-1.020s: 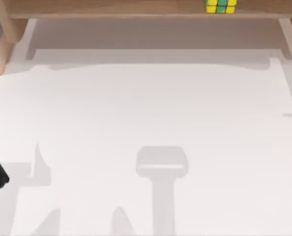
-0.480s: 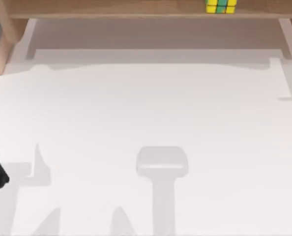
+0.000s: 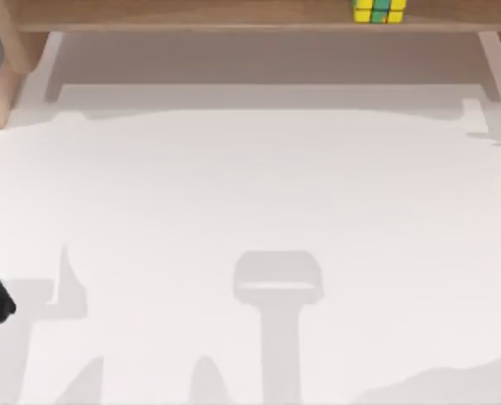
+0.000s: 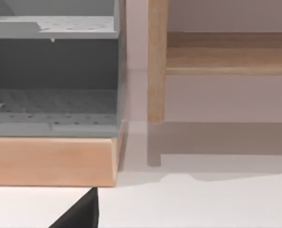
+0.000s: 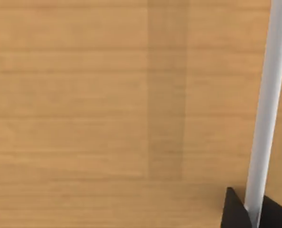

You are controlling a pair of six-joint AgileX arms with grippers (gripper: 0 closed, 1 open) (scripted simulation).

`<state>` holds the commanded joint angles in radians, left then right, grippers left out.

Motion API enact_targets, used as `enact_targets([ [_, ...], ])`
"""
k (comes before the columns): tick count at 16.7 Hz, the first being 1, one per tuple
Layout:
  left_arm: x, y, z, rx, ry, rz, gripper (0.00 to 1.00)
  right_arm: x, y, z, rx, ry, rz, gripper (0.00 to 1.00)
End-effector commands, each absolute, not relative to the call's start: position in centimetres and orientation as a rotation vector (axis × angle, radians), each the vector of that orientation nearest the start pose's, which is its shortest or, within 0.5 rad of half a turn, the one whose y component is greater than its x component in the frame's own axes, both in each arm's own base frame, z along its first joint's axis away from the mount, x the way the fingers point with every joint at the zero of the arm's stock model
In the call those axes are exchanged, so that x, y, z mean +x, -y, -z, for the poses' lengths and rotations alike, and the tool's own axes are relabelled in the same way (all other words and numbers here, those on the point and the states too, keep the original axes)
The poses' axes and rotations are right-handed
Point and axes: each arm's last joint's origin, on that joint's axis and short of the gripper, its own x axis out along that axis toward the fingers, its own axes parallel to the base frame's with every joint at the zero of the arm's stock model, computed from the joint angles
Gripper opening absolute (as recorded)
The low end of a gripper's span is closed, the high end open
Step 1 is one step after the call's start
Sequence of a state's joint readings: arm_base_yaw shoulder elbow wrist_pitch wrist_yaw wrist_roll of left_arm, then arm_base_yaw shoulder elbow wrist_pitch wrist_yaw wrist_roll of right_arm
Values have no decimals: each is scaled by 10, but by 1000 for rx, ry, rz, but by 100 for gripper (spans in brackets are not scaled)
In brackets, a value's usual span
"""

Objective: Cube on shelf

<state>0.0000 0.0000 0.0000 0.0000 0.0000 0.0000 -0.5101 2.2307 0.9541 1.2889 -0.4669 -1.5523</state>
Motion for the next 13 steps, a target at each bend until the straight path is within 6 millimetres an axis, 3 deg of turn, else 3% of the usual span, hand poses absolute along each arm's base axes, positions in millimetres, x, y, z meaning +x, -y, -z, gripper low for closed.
enact_targets([
  [7, 106, 1, -160, 0, 0, 0, 100, 376, 184, -87, -1559, -27, 10, 0],
  [13, 106, 1, -160, 0, 0, 0, 100, 423, 186, -88, -1564, -21, 15, 0],
])
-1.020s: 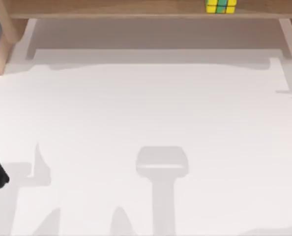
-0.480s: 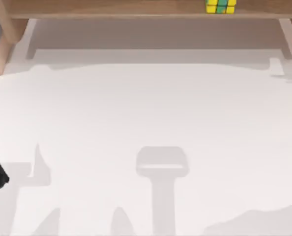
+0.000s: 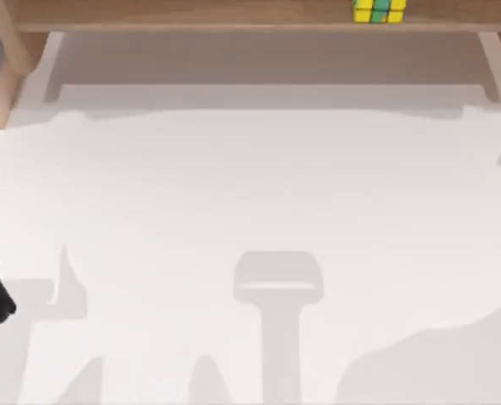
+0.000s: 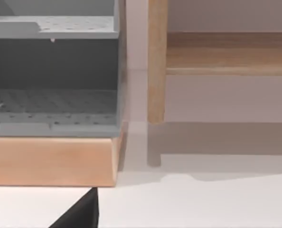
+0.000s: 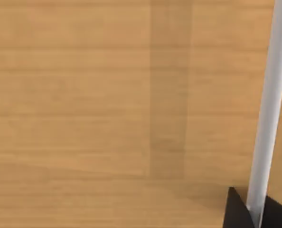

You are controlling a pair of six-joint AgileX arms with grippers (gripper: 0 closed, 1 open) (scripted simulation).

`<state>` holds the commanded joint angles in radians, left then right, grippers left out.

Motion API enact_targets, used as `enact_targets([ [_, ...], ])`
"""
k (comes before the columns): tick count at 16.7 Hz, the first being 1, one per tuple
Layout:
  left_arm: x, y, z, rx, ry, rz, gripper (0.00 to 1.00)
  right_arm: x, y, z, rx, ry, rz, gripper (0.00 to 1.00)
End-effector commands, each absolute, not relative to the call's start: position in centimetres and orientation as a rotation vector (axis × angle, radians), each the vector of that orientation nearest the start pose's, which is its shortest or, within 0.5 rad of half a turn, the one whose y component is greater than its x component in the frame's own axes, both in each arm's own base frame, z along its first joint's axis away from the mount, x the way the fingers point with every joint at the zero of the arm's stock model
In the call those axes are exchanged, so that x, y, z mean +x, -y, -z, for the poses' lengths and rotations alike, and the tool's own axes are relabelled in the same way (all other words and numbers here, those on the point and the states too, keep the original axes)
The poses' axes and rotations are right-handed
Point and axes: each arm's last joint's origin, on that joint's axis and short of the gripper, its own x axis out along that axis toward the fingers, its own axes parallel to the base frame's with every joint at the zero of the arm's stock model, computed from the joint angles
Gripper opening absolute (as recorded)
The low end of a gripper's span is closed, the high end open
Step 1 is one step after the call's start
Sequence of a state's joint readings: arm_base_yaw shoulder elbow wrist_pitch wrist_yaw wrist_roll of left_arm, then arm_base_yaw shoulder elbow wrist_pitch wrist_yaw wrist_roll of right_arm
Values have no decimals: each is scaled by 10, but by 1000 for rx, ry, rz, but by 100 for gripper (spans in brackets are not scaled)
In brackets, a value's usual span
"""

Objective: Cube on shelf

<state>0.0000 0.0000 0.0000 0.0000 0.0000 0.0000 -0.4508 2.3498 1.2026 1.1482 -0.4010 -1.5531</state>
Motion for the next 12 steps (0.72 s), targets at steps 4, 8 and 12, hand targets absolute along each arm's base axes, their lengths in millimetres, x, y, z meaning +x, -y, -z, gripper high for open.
enact_targets([
  [4, 106, 1, -160, 0, 0, 0, 100, 435, 185, -88, -1559, -25, 11, 0],
  [8, 106, 1, -160, 0, 0, 0, 100, 435, 185, -88, -1559, -25, 11, 15],
  [12, 106, 1, -160, 0, 0, 0, 100, 435, 185, -88, -1559, -25, 11, 45],
])
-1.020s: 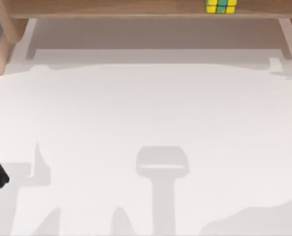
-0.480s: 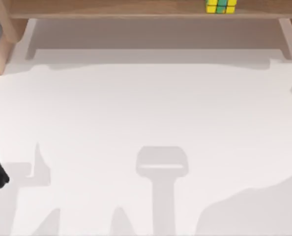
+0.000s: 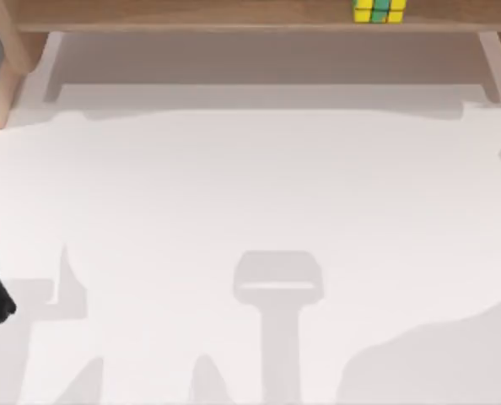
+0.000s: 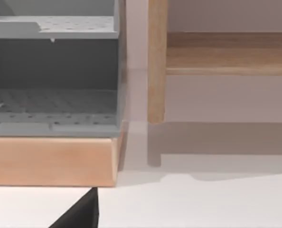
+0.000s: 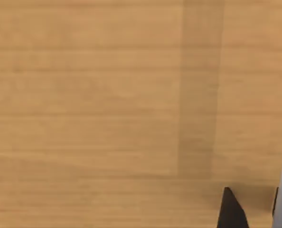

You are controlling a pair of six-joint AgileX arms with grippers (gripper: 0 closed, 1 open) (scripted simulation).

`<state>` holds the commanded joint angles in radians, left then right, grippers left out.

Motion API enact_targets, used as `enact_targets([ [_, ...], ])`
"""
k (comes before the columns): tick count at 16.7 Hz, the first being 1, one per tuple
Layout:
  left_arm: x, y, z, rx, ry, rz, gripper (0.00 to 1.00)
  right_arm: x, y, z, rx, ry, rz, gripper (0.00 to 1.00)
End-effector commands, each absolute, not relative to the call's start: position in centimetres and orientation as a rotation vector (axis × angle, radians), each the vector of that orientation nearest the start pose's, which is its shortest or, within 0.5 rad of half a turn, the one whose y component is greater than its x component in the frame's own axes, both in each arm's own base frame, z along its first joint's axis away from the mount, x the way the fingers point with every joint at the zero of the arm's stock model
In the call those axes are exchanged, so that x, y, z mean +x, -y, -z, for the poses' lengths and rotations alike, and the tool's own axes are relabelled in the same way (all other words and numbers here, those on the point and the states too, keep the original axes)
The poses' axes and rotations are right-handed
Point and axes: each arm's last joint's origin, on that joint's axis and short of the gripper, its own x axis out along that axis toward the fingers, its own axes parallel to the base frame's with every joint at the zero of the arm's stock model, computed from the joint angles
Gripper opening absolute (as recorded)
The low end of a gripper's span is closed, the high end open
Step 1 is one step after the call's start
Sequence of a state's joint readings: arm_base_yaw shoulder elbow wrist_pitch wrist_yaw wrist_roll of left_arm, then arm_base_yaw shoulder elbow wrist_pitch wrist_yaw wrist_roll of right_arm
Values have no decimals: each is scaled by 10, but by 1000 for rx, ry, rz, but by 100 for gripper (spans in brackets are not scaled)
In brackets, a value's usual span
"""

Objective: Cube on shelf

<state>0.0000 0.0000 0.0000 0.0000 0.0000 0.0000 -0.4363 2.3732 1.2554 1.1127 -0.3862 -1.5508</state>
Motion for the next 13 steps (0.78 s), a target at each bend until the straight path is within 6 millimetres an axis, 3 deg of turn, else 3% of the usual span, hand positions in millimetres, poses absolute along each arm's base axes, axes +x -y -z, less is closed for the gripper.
enact_targets([
  [7, 106, 1, -160, 0, 0, 0, 100, 435, 185, -88, -1559, -25, 11, 98],
  [13, 106, 1, -160, 0, 0, 0, 100, 435, 185, -88, -1559, -25, 11, 100],
])
